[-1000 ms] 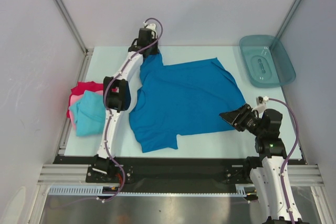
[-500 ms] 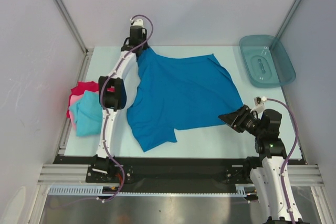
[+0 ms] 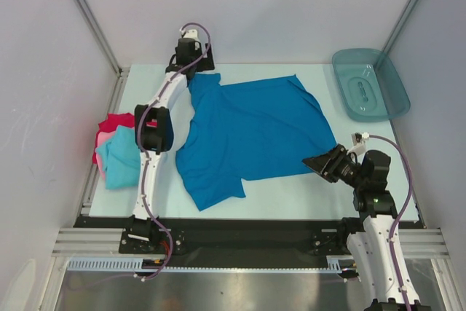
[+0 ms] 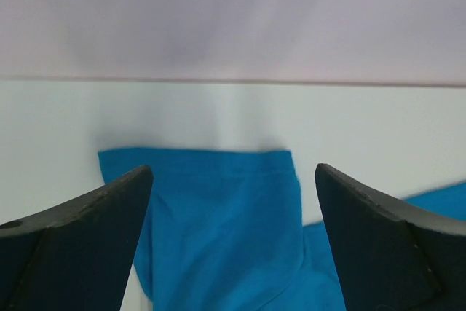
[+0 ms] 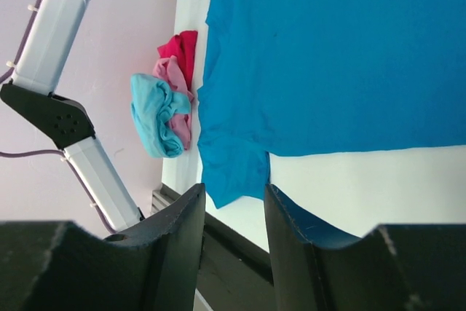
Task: Fold and stack the t-shirts
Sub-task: Flatten the tshirt out
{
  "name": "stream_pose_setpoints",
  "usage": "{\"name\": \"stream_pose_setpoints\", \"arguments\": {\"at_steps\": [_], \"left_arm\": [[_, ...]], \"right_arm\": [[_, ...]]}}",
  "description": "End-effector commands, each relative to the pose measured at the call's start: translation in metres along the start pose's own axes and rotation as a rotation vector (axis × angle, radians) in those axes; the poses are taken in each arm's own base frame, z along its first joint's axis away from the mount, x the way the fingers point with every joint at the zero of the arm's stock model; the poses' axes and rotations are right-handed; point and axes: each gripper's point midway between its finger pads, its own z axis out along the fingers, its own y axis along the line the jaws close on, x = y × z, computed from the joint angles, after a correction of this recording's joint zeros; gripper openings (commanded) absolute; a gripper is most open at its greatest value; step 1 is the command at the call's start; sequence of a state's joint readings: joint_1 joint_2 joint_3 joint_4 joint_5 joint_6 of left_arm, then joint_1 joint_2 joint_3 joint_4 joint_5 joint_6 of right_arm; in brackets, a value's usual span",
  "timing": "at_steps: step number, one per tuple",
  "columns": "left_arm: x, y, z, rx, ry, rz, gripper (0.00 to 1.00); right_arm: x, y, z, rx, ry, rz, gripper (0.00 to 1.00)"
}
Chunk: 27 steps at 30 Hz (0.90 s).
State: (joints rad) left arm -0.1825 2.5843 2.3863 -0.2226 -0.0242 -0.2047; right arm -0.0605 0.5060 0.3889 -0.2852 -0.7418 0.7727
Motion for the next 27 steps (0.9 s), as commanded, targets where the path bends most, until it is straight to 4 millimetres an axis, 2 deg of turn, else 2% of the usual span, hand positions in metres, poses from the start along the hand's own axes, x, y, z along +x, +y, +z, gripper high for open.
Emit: {"name": "stream_pose_setpoints", "arguments": {"at_steps": [1,2,3,4,5,7,8,9,10,11,13,14,15,16,17,19,20,21,23,24,25,27], "left_arm": [[-0.034,0.004,-0.035,-0.065,-0.020,-0.027,1.00],[-0.020,0.010,-0.038,-0.094,0.025,-0.028,1.00],[-0.025,0.012,-0.046,-0.110,0.027,-0.030,1.00],[-0.021,0.014,-0.050,-0.124,0.047,-0.028,1.00],[-0.006,0.019,-0.055,-0.146,0.101,-0.023,1.00],[-0.010,0.023,-0.073,-0.164,0.111,-0.033,1.00],[0.012,0.030,-0.077,-0.176,0.163,-0.034,1.00],[0.001,0.028,-0.090,-0.170,0.142,-0.044,1.00],[0.005,0.027,-0.094,-0.150,0.152,-0.051,1.00],[0.019,0.033,-0.098,-0.152,0.184,-0.062,1.00],[0.021,0.030,-0.111,-0.102,0.194,-0.103,0.93],[0.017,0.035,-0.116,-0.094,0.189,-0.142,0.89],[0.019,0.036,-0.120,-0.075,0.194,-0.164,0.79],[0.022,0.030,-0.127,-0.020,0.207,-0.190,0.75],[0.023,0.036,-0.129,-0.008,0.212,-0.231,0.70],[0.036,0.035,-0.134,0.039,0.245,-0.265,0.68],[0.063,0.047,-0.135,0.061,0.299,-0.368,0.62],[0.062,0.052,-0.135,0.054,0.297,-0.374,0.62],[0.070,0.046,-0.135,0.097,0.315,-0.431,0.61],[0.080,0.045,-0.135,0.097,0.335,-0.450,0.60],[0.084,0.055,-0.135,0.096,0.345,-0.498,0.58],[0.095,0.055,-0.134,0.116,0.366,-0.542,0.56]], "right_arm": [[-0.016,0.023,-0.002,-0.067,-0.048,-0.047,0.44],[-0.019,0.022,-0.001,-0.063,-0.057,-0.042,0.44],[-0.021,0.025,-0.001,-0.067,-0.064,-0.041,0.44],[-0.022,0.027,-0.002,-0.073,-0.065,-0.041,0.44],[-0.023,0.028,-0.002,-0.074,-0.068,-0.044,0.45],[-0.022,0.031,-0.002,-0.079,-0.061,-0.051,0.45],[-0.020,0.033,-0.003,-0.084,-0.057,-0.054,0.45],[-0.020,0.034,-0.004,-0.089,-0.058,-0.057,0.44],[-0.017,0.034,-0.005,-0.087,-0.050,-0.053,0.45],[-0.015,0.035,-0.005,-0.090,-0.043,-0.053,0.45],[-0.010,0.032,-0.006,-0.081,-0.032,-0.056,0.45],[-0.008,0.031,-0.007,-0.079,-0.027,-0.058,0.45],[-0.005,0.030,-0.008,-0.074,-0.021,-0.054,0.45],[-0.005,0.029,-0.008,-0.072,-0.021,-0.061,0.45],[-0.004,0.029,-0.008,-0.072,-0.019,-0.059,0.45],[-0.003,0.029,-0.009,-0.074,-0.019,-0.057,0.45],[-0.005,0.032,-0.009,-0.081,-0.027,-0.059,0.44],[-0.005,0.032,-0.009,-0.081,-0.027,-0.059,0.45],[-0.006,0.031,-0.009,-0.081,-0.026,-0.053,0.45],[-0.006,0.032,-0.009,-0.083,-0.028,-0.056,0.45],[-0.006,0.031,-0.009,-0.081,-0.027,-0.052,0.44],[-0.006,0.029,-0.009,-0.077,-0.028,-0.043,0.44]]}}
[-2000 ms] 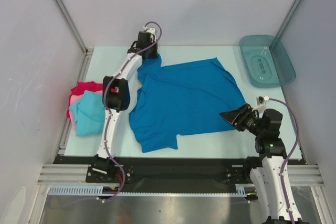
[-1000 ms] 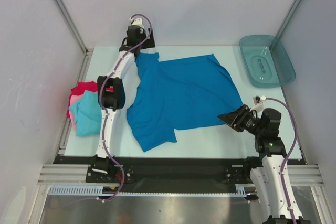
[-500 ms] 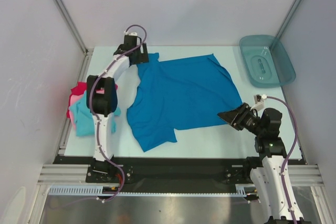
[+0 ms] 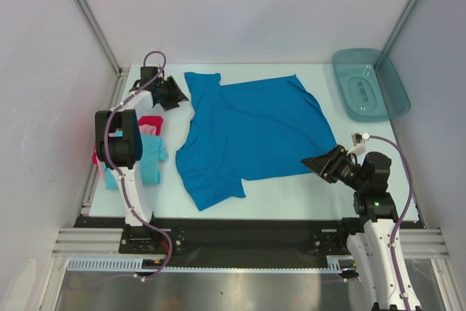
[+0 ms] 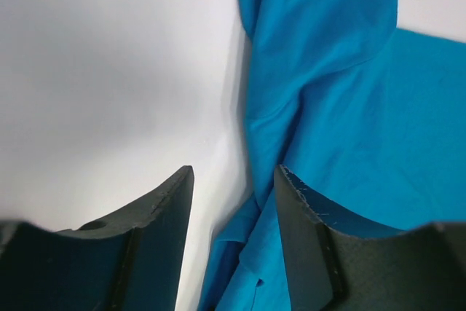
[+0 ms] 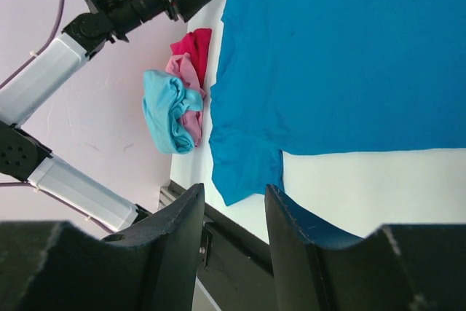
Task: Fold and stack the t-shirts
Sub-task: Flatten the tshirt out
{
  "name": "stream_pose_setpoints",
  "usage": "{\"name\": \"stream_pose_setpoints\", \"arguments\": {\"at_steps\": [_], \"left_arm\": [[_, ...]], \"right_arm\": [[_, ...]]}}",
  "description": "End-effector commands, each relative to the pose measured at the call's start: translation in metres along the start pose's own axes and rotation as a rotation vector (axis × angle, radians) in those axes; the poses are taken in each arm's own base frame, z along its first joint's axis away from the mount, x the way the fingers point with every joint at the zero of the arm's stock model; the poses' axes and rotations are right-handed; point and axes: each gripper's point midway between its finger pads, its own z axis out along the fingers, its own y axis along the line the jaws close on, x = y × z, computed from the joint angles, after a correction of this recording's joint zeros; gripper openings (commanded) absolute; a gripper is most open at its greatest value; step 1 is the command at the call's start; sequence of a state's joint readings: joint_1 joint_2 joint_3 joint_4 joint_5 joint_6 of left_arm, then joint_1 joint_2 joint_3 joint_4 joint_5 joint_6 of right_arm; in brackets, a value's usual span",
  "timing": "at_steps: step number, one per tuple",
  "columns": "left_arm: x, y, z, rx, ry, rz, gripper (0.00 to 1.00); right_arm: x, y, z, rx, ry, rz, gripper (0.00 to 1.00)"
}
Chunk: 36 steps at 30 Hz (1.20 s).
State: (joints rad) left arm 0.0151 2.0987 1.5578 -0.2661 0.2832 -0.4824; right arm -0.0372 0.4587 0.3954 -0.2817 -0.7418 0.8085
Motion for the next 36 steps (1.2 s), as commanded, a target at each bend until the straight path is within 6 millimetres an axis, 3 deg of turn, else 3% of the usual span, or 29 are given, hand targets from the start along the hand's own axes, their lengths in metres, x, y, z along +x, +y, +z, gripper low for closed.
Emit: {"name": "stream_pose_setpoints", "arguments": {"at_steps": [1,5,18,26,31,36], "left_arm": [[0.000,-0.020,-0.002,0.144,0.019,-0.110,0.53],[0.017,-0.012,0.000,0.143,0.032,-0.143,0.52],[0.042,0.000,-0.004,0.097,0.069,-0.195,0.48],[0.059,-0.002,0.003,0.069,0.144,-0.185,0.46],[0.078,-0.014,0.008,0.073,0.197,-0.158,0.46],[0.089,-0.008,0.011,0.050,0.233,-0.162,0.43]], "right_arm": [[-0.007,0.014,-0.004,-0.036,-0.019,-0.034,0.44],[-0.007,0.015,-0.004,-0.037,-0.014,-0.032,0.44],[-0.006,0.016,-0.003,-0.043,-0.011,-0.032,0.44],[-0.008,0.020,-0.004,-0.046,-0.012,-0.034,0.44],[-0.009,0.021,-0.004,-0.046,-0.016,-0.036,0.44],[-0.011,0.022,-0.004,-0.047,-0.023,-0.039,0.43]]}}
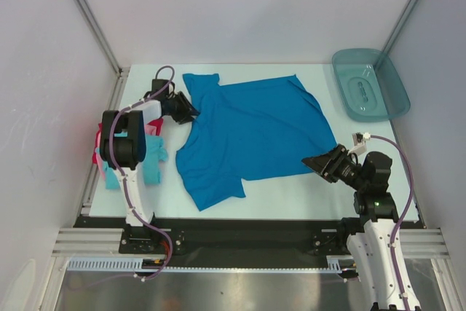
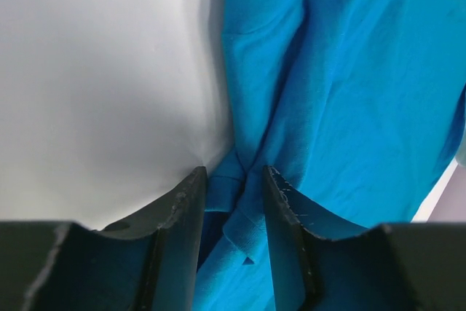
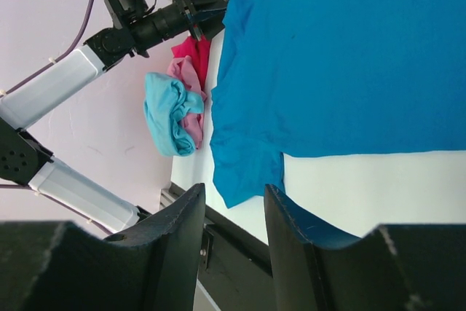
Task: Fold and stack the t-shirts
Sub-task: Flatten the tshirt out
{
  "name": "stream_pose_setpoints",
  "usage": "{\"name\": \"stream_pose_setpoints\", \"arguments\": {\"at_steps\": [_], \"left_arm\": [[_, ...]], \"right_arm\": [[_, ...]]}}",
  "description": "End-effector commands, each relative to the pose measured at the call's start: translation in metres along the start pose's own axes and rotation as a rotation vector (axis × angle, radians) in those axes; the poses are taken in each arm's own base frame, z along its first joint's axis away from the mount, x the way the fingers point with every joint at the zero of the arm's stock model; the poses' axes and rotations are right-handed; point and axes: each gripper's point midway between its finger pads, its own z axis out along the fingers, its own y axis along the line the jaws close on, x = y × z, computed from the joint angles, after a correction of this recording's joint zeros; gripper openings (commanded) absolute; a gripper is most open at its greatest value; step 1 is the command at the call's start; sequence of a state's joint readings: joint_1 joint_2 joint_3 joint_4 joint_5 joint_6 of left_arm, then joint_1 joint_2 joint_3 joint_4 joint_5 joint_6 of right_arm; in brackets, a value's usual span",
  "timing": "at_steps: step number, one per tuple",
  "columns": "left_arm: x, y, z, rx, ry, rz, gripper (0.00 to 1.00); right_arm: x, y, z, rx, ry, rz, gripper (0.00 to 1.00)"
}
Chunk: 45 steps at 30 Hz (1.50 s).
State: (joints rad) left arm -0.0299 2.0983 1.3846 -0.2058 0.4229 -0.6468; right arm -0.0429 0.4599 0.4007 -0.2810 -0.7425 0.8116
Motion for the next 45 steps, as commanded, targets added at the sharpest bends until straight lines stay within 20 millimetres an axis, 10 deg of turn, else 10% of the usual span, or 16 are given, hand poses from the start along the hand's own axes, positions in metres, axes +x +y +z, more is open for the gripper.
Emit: {"name": "stream_pose_setpoints", "arguments": {"at_steps": [1,15,23,31,45], "left_arm": [[0.009,0.007,0.002,-0.035,0.041,0.004,0.43],[-0.004,0.020,-0.007,-0.159,0.002,0.051,0.06],[-0.009,0.019,-0.013,-0.188,-0.009,0.087,0.07],[-0.012,0.012,-0.017,-0.168,-0.017,0.111,0.46],[-0.012,0.043,-0.014,-0.274,-0.022,0.087,0.40]], "right_arm": [[-0.008,0.020,-0.004,-0.046,-0.015,-0.041,0.44],[-0.006,0.019,-0.004,-0.048,-0.012,-0.043,0.43],[-0.005,0.018,-0.005,-0.050,-0.011,-0.044,0.43],[-0.004,0.019,-0.005,-0.051,-0.010,-0.045,0.44],[-0.003,0.016,-0.004,-0.048,-0.009,-0.047,0.44]]}}
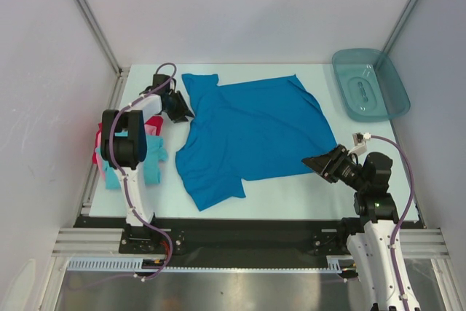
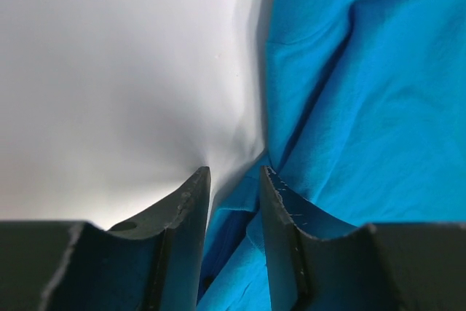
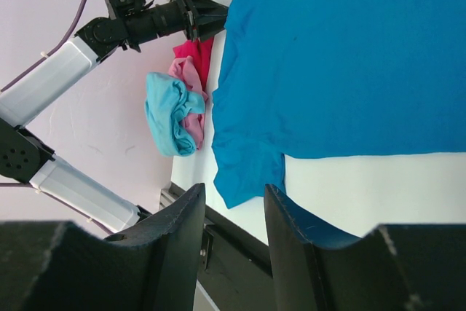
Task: Fold and stack the t-shirts
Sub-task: Flatten the tshirt out
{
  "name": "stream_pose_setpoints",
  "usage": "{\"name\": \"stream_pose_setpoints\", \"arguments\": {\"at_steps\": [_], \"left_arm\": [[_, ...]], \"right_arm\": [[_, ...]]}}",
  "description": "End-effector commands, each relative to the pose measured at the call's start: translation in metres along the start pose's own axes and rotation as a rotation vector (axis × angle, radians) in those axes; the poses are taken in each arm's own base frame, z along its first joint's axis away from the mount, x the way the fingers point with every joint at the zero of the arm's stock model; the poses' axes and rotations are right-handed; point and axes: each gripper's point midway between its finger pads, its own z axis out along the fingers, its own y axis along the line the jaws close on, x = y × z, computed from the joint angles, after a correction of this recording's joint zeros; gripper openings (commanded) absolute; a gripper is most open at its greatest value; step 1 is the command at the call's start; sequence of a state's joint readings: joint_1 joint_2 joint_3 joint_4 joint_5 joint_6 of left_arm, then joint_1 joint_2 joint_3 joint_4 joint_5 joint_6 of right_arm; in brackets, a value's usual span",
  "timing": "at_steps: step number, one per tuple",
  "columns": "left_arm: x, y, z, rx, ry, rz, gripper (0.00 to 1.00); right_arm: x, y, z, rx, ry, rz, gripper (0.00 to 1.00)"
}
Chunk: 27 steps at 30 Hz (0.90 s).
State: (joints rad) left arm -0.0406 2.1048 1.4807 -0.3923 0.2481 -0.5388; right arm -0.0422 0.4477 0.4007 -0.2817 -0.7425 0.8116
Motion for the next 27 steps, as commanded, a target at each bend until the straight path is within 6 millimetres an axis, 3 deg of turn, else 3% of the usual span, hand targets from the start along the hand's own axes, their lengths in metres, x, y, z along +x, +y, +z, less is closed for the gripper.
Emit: {"name": "stream_pose_setpoints", "arguments": {"at_steps": [1,8,27], "left_arm": [[0.000,0.022,0.000,-0.081,-0.003,0.001,0.40],[0.006,0.016,0.008,-0.030,0.039,-0.010,0.37],[0.024,0.000,0.001,0.010,0.086,0.040,0.35]], "right_arm": [[-0.003,0.014,-0.003,-0.042,-0.003,-0.037,0.44],[-0.004,0.014,-0.003,-0.037,-0.005,-0.036,0.43],[-0.008,0.019,-0.002,-0.044,-0.010,-0.038,0.43]]}}
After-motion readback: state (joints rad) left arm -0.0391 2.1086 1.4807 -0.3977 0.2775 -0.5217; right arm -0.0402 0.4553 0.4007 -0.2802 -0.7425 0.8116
